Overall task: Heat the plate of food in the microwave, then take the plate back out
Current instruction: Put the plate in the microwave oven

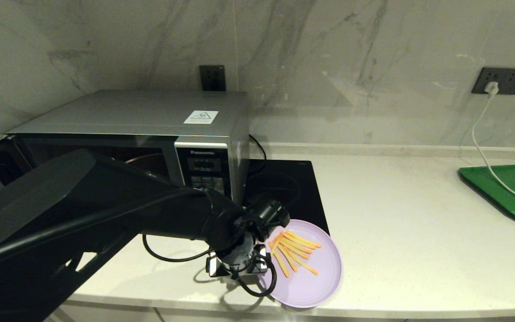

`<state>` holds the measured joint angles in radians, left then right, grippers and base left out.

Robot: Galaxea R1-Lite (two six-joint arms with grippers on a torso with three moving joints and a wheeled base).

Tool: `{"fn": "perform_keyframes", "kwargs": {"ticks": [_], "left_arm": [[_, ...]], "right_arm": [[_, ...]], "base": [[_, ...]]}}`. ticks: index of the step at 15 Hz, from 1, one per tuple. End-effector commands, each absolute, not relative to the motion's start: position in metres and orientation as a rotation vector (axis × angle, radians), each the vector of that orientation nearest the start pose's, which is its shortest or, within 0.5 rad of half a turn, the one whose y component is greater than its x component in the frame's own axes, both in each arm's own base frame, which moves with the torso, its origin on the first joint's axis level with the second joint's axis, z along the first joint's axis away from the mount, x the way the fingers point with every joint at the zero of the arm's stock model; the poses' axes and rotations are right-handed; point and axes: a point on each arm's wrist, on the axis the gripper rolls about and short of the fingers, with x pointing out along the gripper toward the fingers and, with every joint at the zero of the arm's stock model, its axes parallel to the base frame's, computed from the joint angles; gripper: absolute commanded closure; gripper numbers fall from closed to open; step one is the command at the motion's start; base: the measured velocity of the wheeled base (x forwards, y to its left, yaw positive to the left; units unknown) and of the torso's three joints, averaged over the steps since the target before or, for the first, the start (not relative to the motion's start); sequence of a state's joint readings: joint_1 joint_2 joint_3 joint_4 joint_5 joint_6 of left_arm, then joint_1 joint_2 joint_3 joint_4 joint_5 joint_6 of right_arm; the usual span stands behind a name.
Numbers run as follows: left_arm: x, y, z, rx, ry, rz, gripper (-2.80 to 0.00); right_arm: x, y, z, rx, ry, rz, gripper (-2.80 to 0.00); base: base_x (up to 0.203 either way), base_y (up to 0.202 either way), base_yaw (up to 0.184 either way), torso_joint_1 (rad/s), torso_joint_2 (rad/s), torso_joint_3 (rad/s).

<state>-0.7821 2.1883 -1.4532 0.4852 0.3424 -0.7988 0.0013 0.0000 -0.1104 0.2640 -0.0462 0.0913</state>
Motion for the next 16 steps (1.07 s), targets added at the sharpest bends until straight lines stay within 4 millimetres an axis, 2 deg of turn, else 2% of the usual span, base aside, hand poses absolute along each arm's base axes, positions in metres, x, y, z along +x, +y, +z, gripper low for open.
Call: {"fn": "perform_keyframes", "kwargs": {"ticks": [1, 7, 8, 16], "left_arm": [[0.2814, -0.2689, 0.0859, -0.053, 1.087, 0.056, -2.8], [0.2811, -0.2703, 0.0845, -0.053, 1.089, 0.054, -2.8], [0.2814, -0.2706, 0.0849, -0.055, 1.086, 0.054, 0.0], [0.2813, -0.2716, 0.087, -0.078, 1.083, 0.046, 0.0]], "right_arm": [[-0.0333, -0.0011, 0.0781, 0.088, 0.154, -0.052, 0.0], [-0.0334, -0.0011, 0.0782, 0.088, 0.154, -0.052, 0.0], [-0.0334, -0.0011, 0.0785, 0.088, 0.153, -0.051, 0.0], [-0.0334, -0.0011, 0.0785, 0.088, 0.153, -0.051, 0.0]], "base": [[0.0, 0.0, 0.0, 0.0, 0.0, 0.0], [0.0, 0.0, 0.0, 0.0, 0.0, 0.0], [0.0, 0.0, 0.0, 0.0, 0.0, 0.0], [0.0, 0.0, 0.0, 0.0, 0.0, 0.0]]}}
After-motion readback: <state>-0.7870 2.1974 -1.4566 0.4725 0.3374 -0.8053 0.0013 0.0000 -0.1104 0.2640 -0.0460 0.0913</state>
